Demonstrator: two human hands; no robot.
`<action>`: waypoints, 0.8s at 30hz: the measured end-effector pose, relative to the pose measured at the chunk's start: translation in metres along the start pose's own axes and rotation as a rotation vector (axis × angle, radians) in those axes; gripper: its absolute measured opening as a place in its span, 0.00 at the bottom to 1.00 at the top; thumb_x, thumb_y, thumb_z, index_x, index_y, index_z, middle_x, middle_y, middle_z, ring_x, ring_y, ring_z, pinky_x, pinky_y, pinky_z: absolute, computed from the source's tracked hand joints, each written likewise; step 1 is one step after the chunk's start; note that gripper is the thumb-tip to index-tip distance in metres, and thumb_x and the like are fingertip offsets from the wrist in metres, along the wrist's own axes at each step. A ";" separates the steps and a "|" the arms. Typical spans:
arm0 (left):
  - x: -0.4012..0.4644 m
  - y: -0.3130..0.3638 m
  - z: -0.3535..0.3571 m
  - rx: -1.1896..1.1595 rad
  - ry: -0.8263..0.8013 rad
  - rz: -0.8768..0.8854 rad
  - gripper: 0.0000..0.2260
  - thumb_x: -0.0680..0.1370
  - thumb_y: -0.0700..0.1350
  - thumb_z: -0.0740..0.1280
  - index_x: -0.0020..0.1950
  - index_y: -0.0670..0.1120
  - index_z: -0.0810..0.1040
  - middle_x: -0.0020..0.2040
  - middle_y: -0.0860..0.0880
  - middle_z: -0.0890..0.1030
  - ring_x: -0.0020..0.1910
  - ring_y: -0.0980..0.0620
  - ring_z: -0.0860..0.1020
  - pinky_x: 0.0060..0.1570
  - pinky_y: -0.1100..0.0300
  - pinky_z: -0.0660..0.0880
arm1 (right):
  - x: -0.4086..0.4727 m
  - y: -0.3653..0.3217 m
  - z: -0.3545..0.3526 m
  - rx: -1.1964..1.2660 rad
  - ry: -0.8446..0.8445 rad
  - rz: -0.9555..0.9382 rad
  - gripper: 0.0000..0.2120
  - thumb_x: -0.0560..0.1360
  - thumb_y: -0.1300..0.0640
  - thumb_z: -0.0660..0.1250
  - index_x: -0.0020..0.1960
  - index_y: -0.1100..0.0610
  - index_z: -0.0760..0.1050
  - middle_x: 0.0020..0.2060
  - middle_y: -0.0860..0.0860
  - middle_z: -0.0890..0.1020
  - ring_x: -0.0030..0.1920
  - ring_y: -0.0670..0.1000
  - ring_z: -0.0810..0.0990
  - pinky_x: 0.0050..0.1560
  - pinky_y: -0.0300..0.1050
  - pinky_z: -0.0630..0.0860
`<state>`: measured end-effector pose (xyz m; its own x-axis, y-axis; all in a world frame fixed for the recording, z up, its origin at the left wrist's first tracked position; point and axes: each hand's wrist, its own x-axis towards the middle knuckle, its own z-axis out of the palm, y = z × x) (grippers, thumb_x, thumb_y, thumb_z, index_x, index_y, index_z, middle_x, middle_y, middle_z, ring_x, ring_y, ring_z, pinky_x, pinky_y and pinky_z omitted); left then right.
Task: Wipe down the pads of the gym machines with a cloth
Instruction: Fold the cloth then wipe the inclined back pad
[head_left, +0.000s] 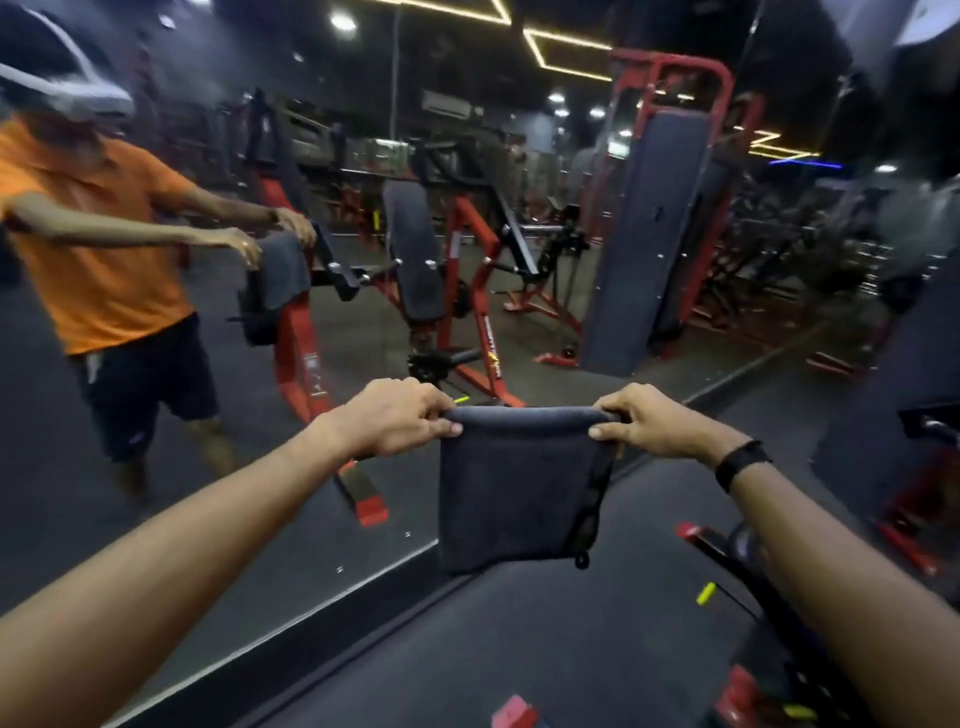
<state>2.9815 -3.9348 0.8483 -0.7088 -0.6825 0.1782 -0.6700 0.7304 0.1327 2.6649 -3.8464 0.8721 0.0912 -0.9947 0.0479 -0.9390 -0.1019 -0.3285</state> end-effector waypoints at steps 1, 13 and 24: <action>0.019 -0.001 0.006 -0.009 0.002 0.029 0.13 0.82 0.59 0.62 0.46 0.50 0.75 0.35 0.58 0.73 0.51 0.46 0.79 0.43 0.56 0.64 | 0.003 0.013 -0.002 0.016 0.011 0.022 0.11 0.78 0.58 0.70 0.38 0.59 0.76 0.30 0.48 0.79 0.30 0.40 0.75 0.33 0.38 0.71; 0.317 0.055 0.018 0.004 0.072 0.345 0.12 0.81 0.60 0.62 0.44 0.54 0.75 0.42 0.54 0.80 0.52 0.46 0.81 0.41 0.55 0.68 | 0.052 0.194 -0.107 -0.003 0.226 0.281 0.13 0.80 0.57 0.69 0.38 0.60 0.74 0.32 0.49 0.78 0.31 0.39 0.78 0.32 0.32 0.68; 0.510 0.118 0.102 -0.059 -0.020 0.612 0.18 0.82 0.60 0.61 0.37 0.51 0.66 0.37 0.56 0.76 0.49 0.45 0.80 0.42 0.53 0.67 | 0.066 0.341 -0.130 -0.042 0.260 0.518 0.16 0.78 0.59 0.70 0.34 0.57 0.73 0.27 0.46 0.77 0.26 0.40 0.74 0.31 0.36 0.68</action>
<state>2.5182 -4.1989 0.8554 -0.9654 -0.1388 0.2207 -0.1273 0.9897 0.0655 2.3076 -3.9450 0.8854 -0.4628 -0.8779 0.1233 -0.8526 0.4027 -0.3331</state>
